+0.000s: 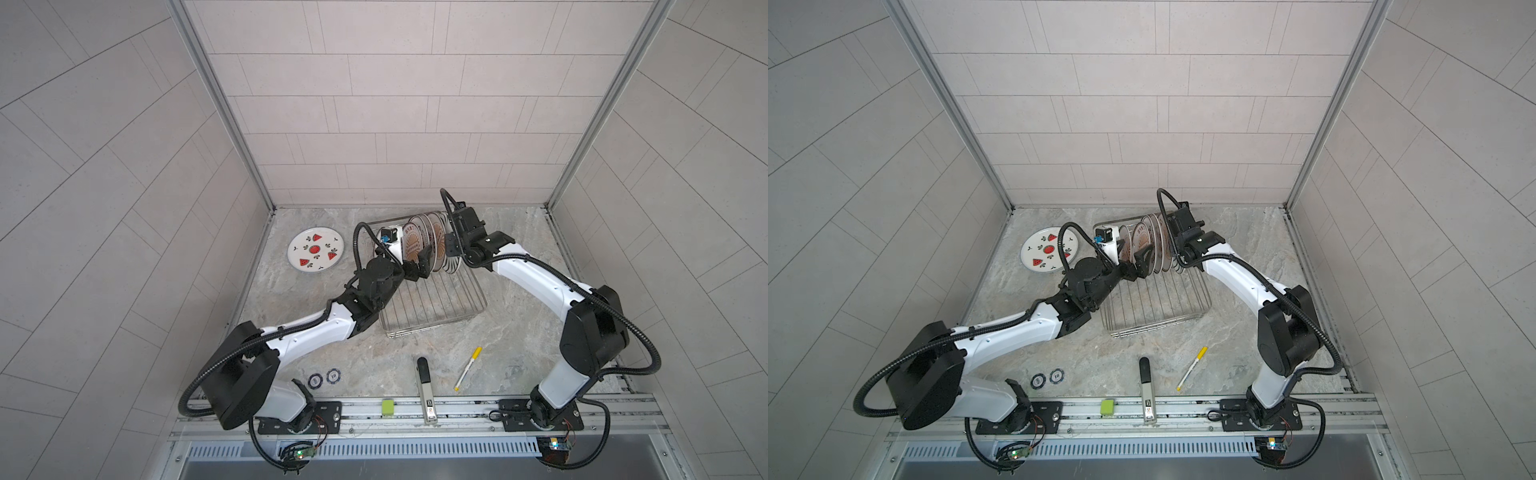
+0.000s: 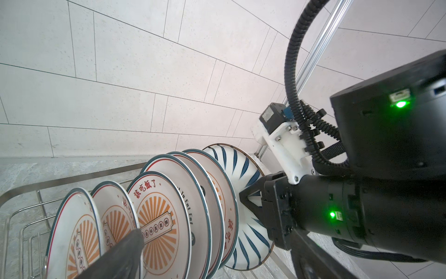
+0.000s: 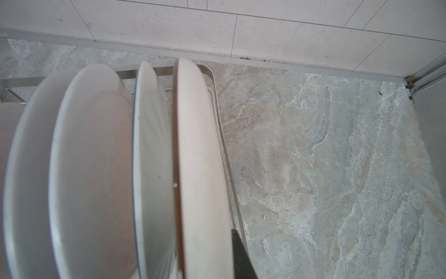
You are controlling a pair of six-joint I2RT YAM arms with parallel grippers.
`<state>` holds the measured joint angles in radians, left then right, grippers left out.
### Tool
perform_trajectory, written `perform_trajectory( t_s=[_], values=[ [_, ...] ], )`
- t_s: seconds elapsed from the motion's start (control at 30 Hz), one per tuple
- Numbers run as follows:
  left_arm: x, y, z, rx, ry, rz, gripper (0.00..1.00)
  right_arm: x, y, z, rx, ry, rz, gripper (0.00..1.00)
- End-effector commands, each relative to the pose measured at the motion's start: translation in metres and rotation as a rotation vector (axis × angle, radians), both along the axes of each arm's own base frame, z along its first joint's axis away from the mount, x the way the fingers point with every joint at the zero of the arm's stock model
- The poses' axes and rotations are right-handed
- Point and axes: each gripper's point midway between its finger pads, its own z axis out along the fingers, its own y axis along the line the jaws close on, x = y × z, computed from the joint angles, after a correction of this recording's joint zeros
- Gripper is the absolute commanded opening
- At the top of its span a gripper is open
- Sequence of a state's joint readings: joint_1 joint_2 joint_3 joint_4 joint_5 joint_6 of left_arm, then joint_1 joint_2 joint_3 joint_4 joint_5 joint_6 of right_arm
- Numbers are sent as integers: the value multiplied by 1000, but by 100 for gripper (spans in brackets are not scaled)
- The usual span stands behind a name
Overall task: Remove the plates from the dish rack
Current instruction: 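Grasp the blue-striped plate rim with the right gripper and lift it out, then bring the blue-striped plate to the left gripper while the left gripper grasps its rim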
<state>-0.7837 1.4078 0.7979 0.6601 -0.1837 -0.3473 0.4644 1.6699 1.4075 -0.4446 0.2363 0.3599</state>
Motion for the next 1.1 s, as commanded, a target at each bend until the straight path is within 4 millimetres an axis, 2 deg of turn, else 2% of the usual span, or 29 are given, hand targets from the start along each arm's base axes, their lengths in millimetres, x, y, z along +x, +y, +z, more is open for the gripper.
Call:
perform_trajectory(
  t_s=[0.0,0.17,0.27,0.57,0.87,1.07],
  values=[
    [-2,5,10,-19,-27,12,100,-3,-26,51,-38,-145,-89,4],
    [-3,4,11,-23,-27,3,100,-19,-40,68,-88,-184,-133,4],
    [-12,4,18,-74,-49,-47,100,-31,-50,77,-123,-210,-176,4],
    [-19,13,21,-77,-44,-43,100,-59,-63,93,-119,-268,-208,4],
    [-29,5,21,-103,-15,-115,100,-95,-67,114,11,-355,-148,2],
    [-52,4,26,-102,-4,-214,100,-117,-59,118,150,-382,-57,1]
  ],
)
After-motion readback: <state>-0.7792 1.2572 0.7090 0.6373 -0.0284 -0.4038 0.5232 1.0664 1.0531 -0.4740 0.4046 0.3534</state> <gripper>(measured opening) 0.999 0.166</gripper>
